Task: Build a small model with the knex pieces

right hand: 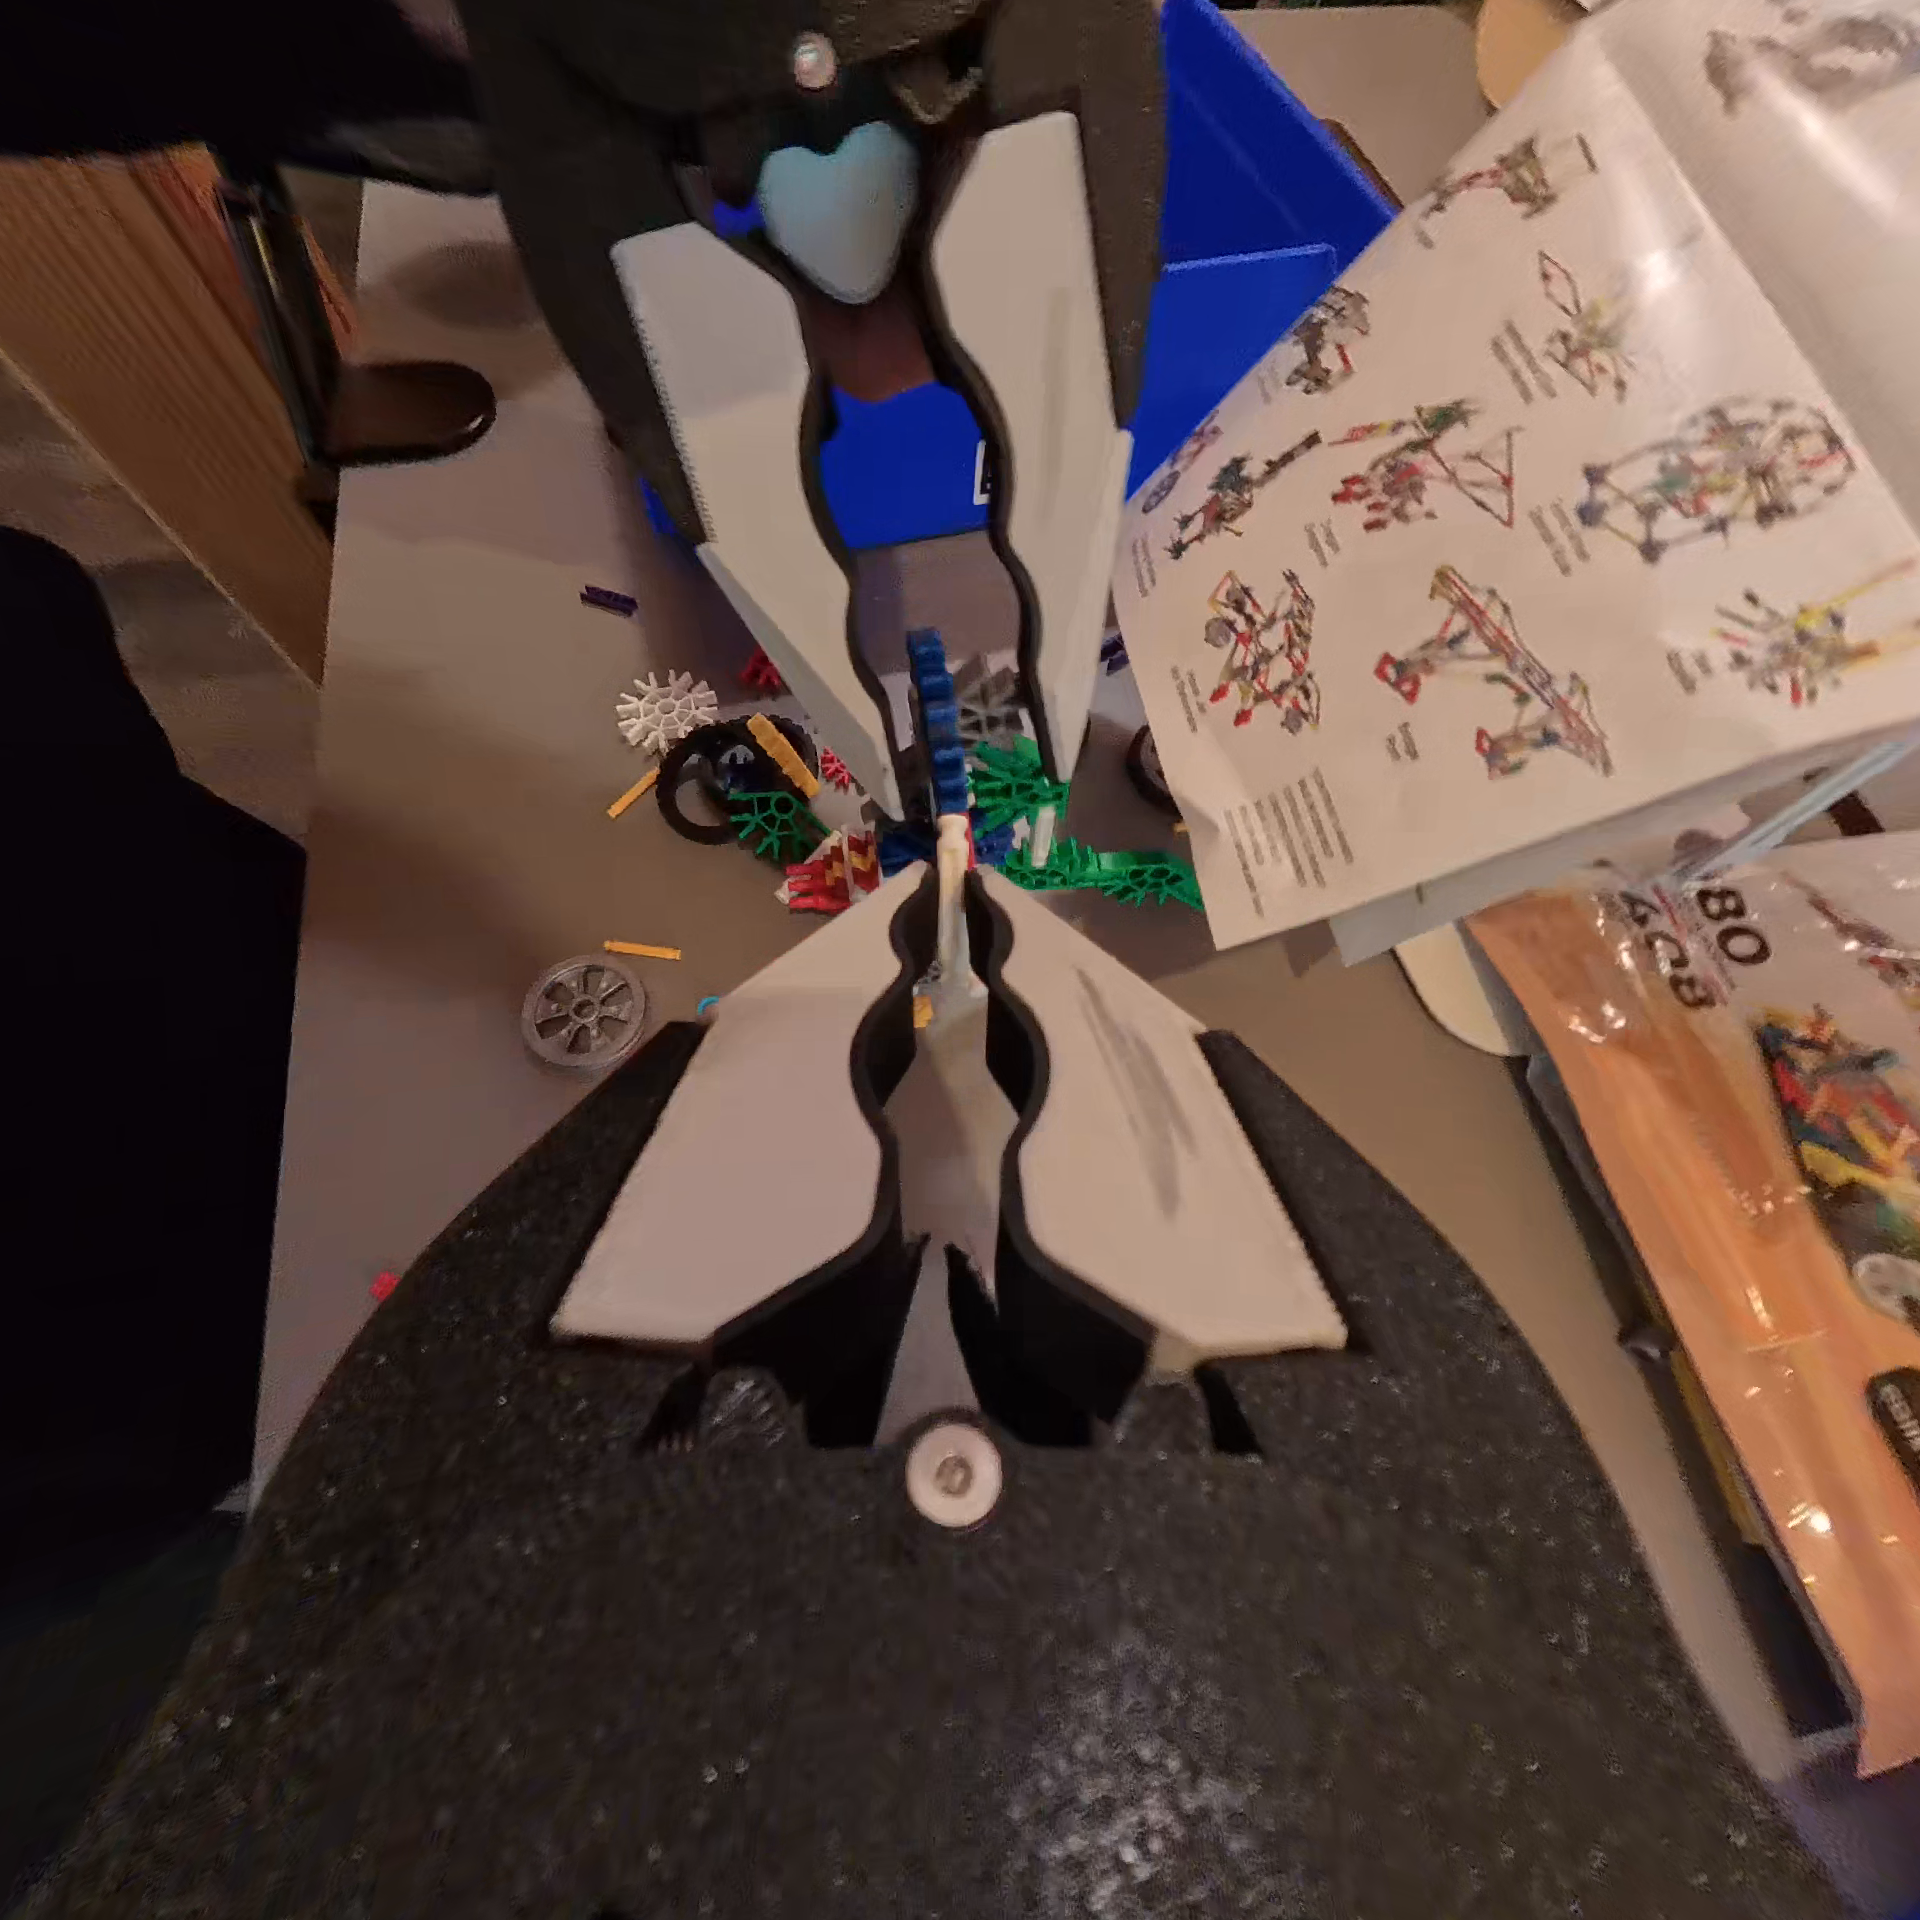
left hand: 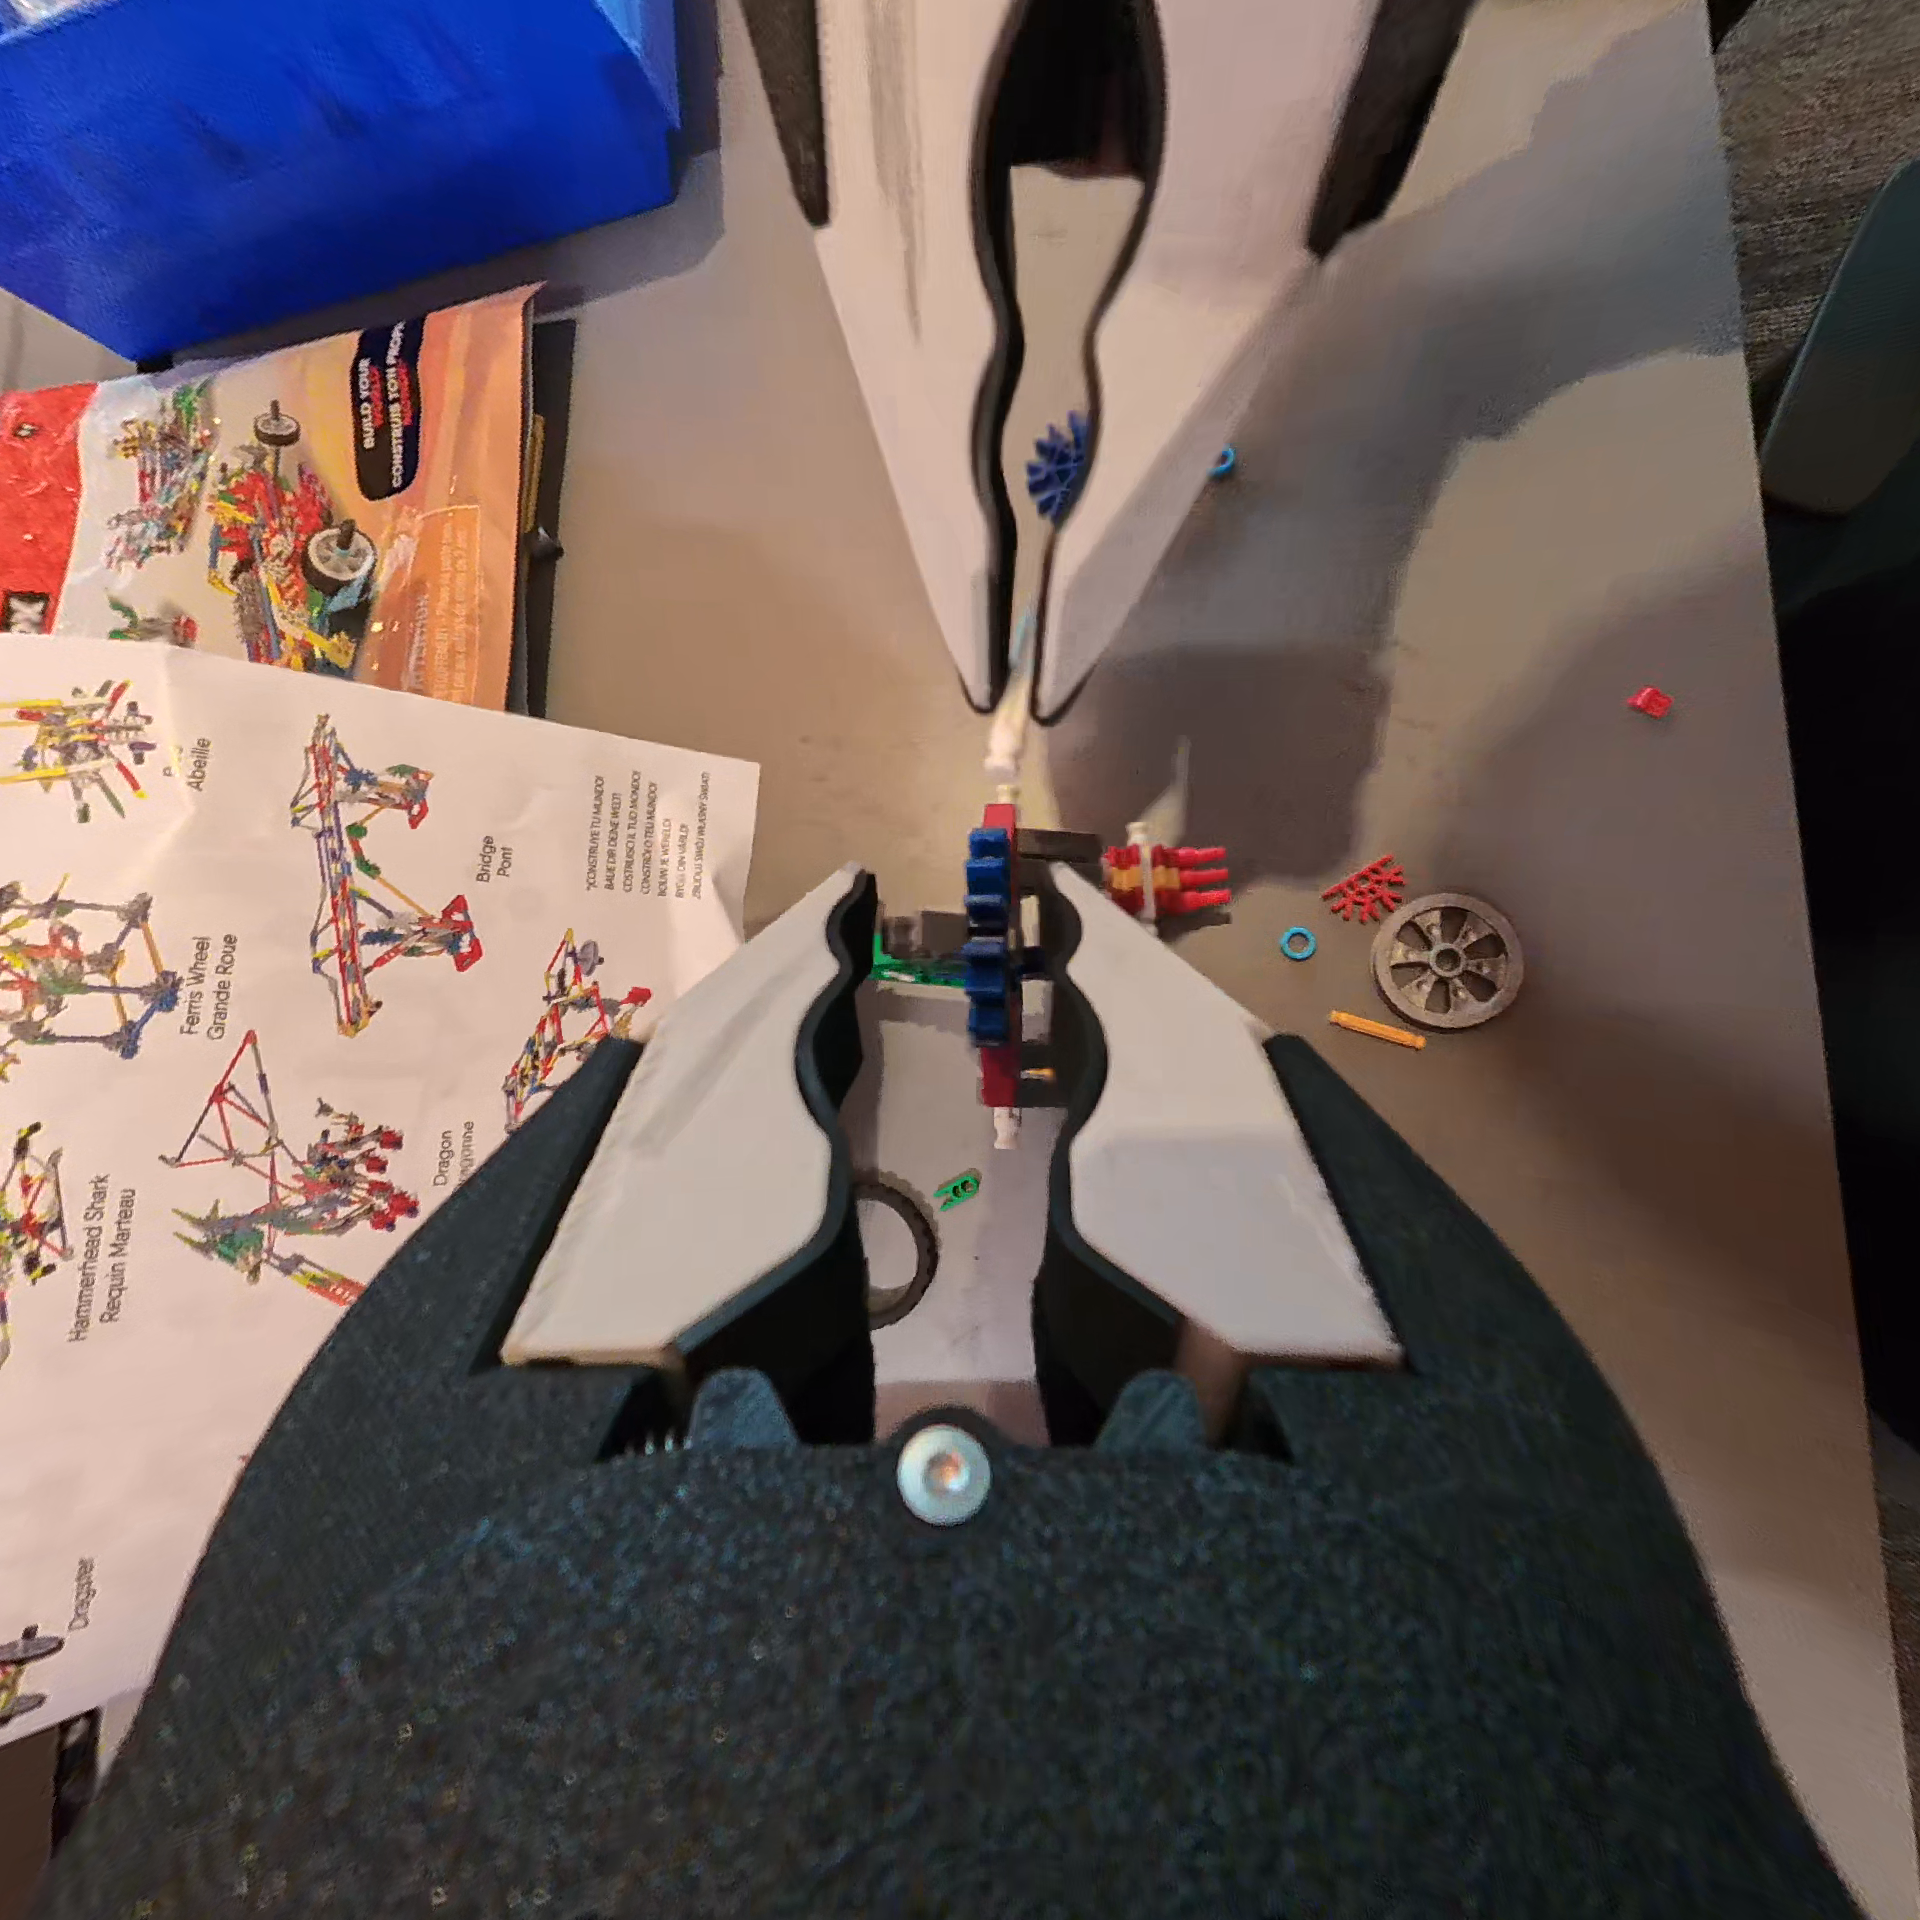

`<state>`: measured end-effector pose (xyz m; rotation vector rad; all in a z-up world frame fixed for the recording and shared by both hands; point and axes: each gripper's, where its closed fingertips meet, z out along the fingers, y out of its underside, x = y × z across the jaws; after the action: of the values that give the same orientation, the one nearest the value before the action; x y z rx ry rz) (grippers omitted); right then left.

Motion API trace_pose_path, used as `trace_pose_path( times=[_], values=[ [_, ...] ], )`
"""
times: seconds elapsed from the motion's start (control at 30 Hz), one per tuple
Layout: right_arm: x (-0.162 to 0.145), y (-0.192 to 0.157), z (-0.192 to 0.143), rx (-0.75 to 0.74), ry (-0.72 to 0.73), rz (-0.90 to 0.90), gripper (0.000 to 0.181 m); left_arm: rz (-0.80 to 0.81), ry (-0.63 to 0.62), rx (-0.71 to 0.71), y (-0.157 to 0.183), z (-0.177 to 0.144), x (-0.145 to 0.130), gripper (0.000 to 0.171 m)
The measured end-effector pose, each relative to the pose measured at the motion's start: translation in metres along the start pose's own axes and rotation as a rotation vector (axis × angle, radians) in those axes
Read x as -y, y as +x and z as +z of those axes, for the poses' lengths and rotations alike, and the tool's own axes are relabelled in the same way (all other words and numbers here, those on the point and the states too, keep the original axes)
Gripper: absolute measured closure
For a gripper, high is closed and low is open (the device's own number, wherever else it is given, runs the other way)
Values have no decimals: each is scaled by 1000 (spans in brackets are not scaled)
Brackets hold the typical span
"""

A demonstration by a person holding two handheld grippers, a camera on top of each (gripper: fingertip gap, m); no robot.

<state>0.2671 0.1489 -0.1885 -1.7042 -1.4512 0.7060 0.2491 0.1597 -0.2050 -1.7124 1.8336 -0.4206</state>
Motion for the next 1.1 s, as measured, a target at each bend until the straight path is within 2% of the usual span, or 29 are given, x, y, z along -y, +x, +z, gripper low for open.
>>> trace_pose_path(
  times=[0.2,0.6,0.9,1.1],
  values=[
    [1,-5,18,-19,-58,-74,177,15,-4,-19,0,-2,-1,147],
    [0,12,15,-23,-124,-138,177,4,-2,-91,-10,5,1,149],
    [-19,15,28,1,-131,-78,176,-45,6,-136,-9,18,-6,149],
    [-26,10,34,-5,-27,20,176,-70,31,-163,-4,23,-9,149]
  ],
)
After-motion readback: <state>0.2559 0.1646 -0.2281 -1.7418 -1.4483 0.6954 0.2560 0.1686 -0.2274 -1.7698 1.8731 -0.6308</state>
